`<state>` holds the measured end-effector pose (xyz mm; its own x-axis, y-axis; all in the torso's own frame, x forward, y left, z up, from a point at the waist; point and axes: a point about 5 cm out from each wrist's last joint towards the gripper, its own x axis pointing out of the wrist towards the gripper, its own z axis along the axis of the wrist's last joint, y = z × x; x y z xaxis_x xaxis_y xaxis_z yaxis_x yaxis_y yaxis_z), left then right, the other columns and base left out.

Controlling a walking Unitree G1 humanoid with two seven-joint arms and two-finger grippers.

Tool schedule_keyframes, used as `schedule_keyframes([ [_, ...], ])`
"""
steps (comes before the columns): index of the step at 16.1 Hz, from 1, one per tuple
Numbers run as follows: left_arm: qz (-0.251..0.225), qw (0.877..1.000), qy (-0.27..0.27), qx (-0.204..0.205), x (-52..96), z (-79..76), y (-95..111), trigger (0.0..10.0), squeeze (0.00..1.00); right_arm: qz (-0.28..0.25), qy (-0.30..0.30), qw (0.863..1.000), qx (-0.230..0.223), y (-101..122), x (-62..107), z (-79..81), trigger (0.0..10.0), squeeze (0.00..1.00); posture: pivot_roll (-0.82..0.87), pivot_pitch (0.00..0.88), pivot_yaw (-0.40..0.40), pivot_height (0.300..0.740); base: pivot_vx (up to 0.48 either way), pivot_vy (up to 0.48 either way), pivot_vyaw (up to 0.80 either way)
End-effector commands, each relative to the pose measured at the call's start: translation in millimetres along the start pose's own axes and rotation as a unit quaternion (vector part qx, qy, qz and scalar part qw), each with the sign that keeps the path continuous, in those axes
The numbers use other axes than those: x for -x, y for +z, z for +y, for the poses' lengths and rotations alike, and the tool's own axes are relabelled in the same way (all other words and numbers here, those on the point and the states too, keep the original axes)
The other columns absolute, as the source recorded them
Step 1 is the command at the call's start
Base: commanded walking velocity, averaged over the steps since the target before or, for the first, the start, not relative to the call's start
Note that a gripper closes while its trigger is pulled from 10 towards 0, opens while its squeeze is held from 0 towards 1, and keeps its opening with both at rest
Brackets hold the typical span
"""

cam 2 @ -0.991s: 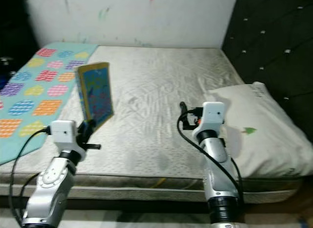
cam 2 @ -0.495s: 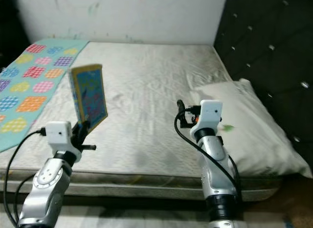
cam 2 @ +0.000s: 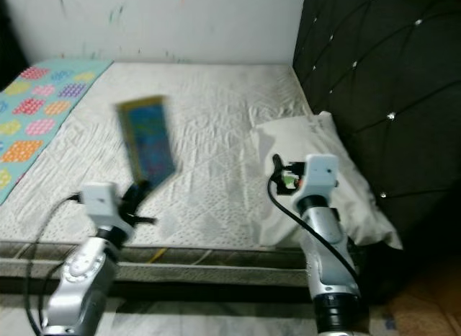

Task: Clean up the room

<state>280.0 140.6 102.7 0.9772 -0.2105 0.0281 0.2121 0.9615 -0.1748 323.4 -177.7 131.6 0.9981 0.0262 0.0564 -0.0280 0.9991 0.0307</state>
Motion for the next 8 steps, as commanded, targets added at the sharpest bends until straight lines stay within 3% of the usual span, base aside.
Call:
schedule_keyframes([
  [1,-0.033,0.999,0.007,-0.014,-0.5,7.1,15.3,10.0,0.0,-0.011,0.012,1.0,-0.002,5.6,-3.3,7.9,10.0,0.0,-0.05,0.027,0.011,0.74,0.0,0.0,0.0],
  [3,-0.034,0.999,0.005,-0.013,-0.5,6.9,15.4,10.0,0.0,-0.011,0.012,1.0,-0.001,5.9,-3.4,7.8,10.0,0.0,-0.05,0.027,0.011,0.74,0.0,0.0,0.0],
  [8,-0.035,0.999,0.0,-0.012,-0.3,6.3,15.5,10.0,0.0,-0.011,0.011,1.0,0.0,5.5,-3.6,7.5,10.0,0.0,-0.05,0.028,0.011,0.74,0.264,0.0,0.0],
])
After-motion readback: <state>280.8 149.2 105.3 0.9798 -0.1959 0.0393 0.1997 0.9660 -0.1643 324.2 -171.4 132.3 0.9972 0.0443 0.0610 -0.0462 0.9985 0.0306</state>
